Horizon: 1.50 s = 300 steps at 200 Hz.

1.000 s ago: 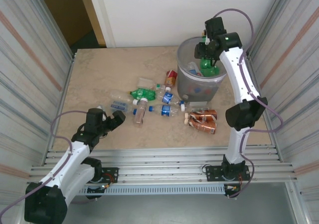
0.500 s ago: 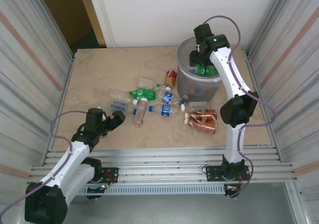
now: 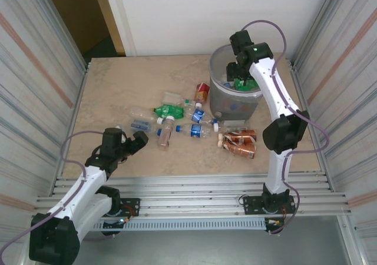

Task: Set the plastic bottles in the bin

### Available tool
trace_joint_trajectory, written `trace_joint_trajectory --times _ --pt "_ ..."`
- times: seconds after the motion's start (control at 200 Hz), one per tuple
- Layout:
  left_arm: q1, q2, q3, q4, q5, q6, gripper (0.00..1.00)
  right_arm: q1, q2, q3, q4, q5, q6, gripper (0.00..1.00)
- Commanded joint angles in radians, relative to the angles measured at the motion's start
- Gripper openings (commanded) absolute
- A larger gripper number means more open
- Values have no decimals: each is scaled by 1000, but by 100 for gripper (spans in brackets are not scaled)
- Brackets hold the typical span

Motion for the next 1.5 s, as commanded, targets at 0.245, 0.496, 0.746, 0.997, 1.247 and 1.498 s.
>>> trace_joint_trajectory --times 0.245,0.496,0.746,0.997,1.247,1.498 --pt "9 11 20 29 19 47 99 49 -177 -61 43 61 33 76" --pt "8 19 40 35 32 72 99 69 -299 -150 96 59 77 81" --pt "8 41 83 6 -14 62 99 69 -437 -309 181 33 124 88" --pt "9 139 162 -25 -79 18 99 63 -529 -440 226 22 142 98" --pt "8 293 275 -68 -157 -25 99 56 -570 -495 232 30 152 98" --pt "8 444 360 -55 -141 -57 99 51 -605 -550 262 8 170 98"
